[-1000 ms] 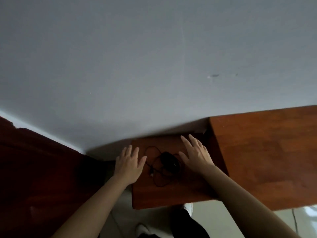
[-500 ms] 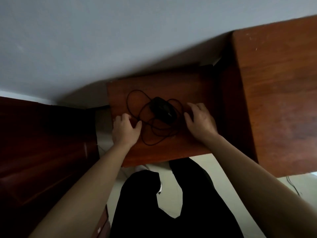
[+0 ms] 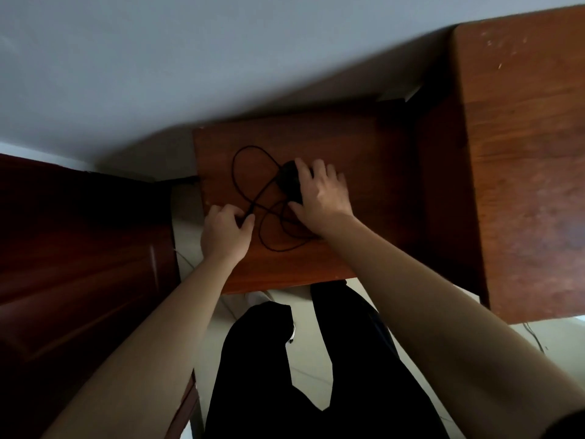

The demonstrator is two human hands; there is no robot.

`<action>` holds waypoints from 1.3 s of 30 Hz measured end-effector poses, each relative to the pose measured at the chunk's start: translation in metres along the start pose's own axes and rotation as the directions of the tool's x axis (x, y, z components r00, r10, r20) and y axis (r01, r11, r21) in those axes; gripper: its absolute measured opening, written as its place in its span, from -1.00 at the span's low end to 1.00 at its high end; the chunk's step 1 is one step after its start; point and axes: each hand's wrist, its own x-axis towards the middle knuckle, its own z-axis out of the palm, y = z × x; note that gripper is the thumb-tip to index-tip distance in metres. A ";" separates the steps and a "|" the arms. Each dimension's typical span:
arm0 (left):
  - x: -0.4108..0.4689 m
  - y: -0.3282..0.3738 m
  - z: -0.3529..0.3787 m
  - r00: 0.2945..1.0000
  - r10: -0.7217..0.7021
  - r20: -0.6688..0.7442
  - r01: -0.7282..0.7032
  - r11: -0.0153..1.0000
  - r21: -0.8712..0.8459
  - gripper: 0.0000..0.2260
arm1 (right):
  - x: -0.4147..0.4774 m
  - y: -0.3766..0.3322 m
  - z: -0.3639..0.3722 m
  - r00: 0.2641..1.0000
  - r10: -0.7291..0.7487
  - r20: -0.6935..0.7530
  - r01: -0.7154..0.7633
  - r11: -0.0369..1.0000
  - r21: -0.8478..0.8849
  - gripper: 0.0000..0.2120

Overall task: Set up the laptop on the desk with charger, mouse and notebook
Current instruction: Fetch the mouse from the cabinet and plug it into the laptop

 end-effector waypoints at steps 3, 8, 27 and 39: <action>-0.005 -0.003 -0.001 0.999 -0.013 0.035 0.012 1.000 0.023 -0.72 | -0.006 0.010 -0.006 1.000 0.015 -0.015 -0.013 0.993 0.115 -0.16; -0.019 -0.008 -0.029 1.000 -0.026 0.007 0.026 0.998 -0.063 -0.77 | -0.028 0.025 -0.053 0.989 0.131 -0.063 -0.095 0.910 0.403 -0.15; -0.130 0.166 -0.232 0.833 0.516 -0.201 -0.499 0.542 -0.676 -0.79 | -0.267 0.074 -0.269 0.466 0.728 -0.502 -0.230 0.648 0.726 -0.29; -0.315 0.342 -0.184 0.543 0.829 -0.133 -0.601 0.273 -0.751 -0.77 | -0.494 0.210 -0.297 0.125 0.833 -0.538 -0.153 0.552 0.819 -0.26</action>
